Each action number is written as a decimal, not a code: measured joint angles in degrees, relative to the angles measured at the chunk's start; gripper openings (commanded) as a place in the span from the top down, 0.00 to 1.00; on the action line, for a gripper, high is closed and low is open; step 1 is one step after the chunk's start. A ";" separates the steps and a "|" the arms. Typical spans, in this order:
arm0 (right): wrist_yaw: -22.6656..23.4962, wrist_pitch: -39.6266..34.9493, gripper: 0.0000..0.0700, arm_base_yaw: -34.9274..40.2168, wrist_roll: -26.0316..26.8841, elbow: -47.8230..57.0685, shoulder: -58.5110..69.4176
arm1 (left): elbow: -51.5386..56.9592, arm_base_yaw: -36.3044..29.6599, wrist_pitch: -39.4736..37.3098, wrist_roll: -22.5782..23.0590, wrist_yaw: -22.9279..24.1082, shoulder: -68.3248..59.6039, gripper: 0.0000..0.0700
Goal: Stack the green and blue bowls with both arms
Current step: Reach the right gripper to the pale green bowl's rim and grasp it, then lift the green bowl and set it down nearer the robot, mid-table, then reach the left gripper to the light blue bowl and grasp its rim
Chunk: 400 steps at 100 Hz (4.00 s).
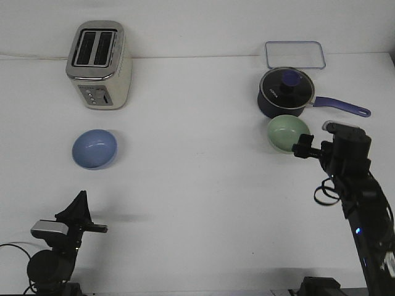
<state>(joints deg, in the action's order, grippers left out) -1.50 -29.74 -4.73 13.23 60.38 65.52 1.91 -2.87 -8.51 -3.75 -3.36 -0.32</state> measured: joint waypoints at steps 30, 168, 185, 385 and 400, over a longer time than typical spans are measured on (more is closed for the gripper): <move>2.95 -5.68 0.21 -4.24 -2.80 13.99 23.74 | 0.00 0.00 0.00 0.00 0.00 0.00 0.98; 19.32 -13.88 1.00 8.35 -3.65 14.86 4.66 | 0.00 0.00 0.00 -0.02 0.00 0.00 0.98; 17.66 -12.39 1.00 20.35 -0.63 7.30 0.74 | 0.00 0.00 0.00 -0.02 0.02 0.00 0.98; -1.64 6.93 0.68 33.22 -0.70 -27.56 -33.40 | 52.17 5.16 29.75 -12.81 7.89 -62.51 0.25; -1.57 6.86 0.68 33.22 0.20 -27.87 -35.45 | 59.04 6.43 32.17 -10.51 7.72 -71.71 0.18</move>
<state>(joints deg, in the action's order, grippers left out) -3.07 -22.87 28.49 13.43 32.51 30.06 60.95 3.55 23.66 -14.26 4.36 -72.03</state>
